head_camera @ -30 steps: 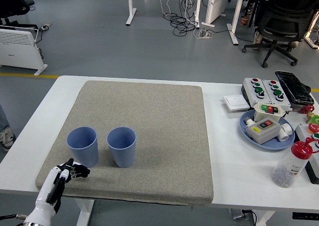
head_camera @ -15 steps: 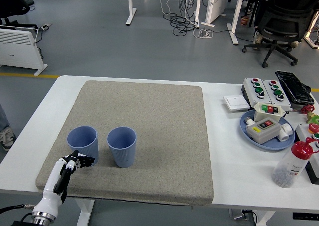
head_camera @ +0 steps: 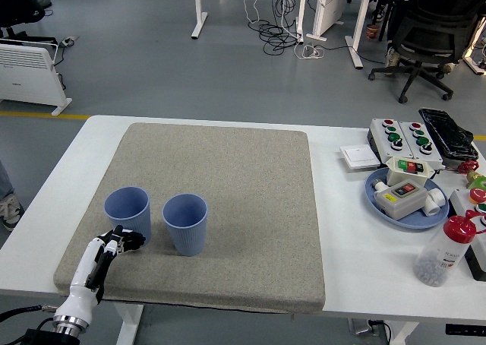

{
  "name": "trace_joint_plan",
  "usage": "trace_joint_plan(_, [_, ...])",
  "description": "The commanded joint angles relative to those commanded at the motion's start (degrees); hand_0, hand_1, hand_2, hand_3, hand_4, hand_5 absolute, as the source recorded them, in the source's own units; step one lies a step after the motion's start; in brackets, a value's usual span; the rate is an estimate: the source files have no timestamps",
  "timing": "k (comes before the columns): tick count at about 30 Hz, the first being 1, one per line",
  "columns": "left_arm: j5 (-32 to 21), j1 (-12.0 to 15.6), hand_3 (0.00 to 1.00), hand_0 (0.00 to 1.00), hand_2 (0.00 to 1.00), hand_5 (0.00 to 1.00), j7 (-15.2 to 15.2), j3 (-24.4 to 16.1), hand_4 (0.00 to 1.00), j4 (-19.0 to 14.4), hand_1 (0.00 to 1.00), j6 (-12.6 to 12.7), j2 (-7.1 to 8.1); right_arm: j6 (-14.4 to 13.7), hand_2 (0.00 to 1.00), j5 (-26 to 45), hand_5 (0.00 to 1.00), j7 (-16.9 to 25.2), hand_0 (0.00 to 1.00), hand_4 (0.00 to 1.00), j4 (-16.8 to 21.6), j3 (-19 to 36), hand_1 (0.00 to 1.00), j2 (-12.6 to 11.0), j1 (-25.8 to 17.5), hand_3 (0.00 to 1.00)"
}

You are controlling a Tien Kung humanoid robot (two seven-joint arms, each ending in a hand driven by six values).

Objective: Push cup pick cup insert cup

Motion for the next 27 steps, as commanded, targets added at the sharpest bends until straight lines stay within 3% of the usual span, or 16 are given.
trace_joint_plan(11, [-1.4,-5.1,0.484,0.639,0.566,0.998,-0.2,0.9,0.532,5.5,0.616,-0.5,-1.55,0.0,0.646,-0.6,0.463,-0.2,0.704,0.065,0.0,0.4,0.641,0.1,0.0,0.568])
trace_joint_plan(27, [-6.6,-13.8,0.479,0.640,0.561,0.998,-1.5,4.0,0.531,14.9,0.619,-0.6,-2.37,0.0,0.646,-1.4,0.466,-0.6,0.704,0.067,0.1,0.9,0.640,0.2,0.0,0.569])
